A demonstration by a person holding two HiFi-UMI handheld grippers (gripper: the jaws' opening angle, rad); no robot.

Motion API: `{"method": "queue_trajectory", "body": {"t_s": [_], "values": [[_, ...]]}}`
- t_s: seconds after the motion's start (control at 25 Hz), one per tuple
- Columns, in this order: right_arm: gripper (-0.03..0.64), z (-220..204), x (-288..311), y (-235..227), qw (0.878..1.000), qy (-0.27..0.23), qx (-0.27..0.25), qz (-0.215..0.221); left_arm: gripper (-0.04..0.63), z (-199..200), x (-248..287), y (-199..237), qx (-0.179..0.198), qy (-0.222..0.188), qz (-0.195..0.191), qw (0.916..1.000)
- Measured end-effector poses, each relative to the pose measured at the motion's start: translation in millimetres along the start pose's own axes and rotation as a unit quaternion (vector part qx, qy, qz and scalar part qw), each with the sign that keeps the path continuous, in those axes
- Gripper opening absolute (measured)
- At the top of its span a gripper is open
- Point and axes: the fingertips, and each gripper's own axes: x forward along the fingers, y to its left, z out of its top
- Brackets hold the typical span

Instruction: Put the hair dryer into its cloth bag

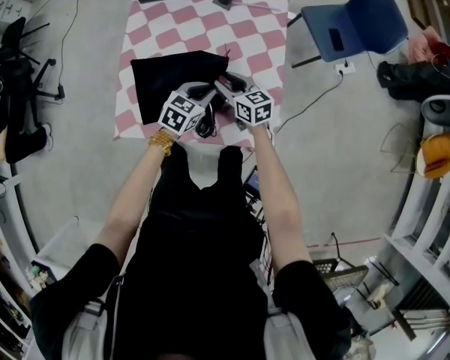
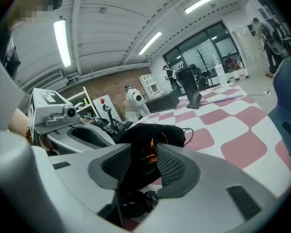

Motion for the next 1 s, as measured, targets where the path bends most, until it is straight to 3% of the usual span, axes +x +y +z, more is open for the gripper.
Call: {"method": "queue_trajectory", "body": {"t_s": [0.2, 0.32, 0.44, 0.6, 0.68, 0.8, 1.0], "values": [[0.154, -6, 3, 9, 0.997, 0.043, -0.014, 0.066, 0.026, -3, -6, -1, 0.004, 0.014, -0.025, 0.9996], [0.163, -6, -19, 10, 0.995, 0.074, -0.062, 0.039, 0.027, -1, -14, 3, 0.001, 0.012, -0.027, 0.9996], [0.23, -27, -43, 41, 0.985, 0.129, -0.113, 0.005, 0.026, 5, -23, 9, -0.003, 0.002, -0.024, 0.9997], [0.264, -81, -37, 94, 0.972, 0.208, -0.112, 0.018, 0.026, 5, -24, 8, 0.005, 0.001, -0.028, 0.9996], [0.27, -104, -30, 100, 0.964, 0.236, -0.12, 0.003, 0.026, 6, -23, 6, 0.005, -0.002, -0.035, 0.9994], [0.271, -114, -24, 94, 0.958, 0.246, -0.146, -0.038, 0.026, 7, -25, 0, 0.005, -0.005, -0.049, 0.9987], [0.258, -106, -22, 87, 0.953, 0.239, -0.187, -0.007, 0.023, 4, -27, -16, 0.034, 0.009, -0.084, 0.9958]]}}
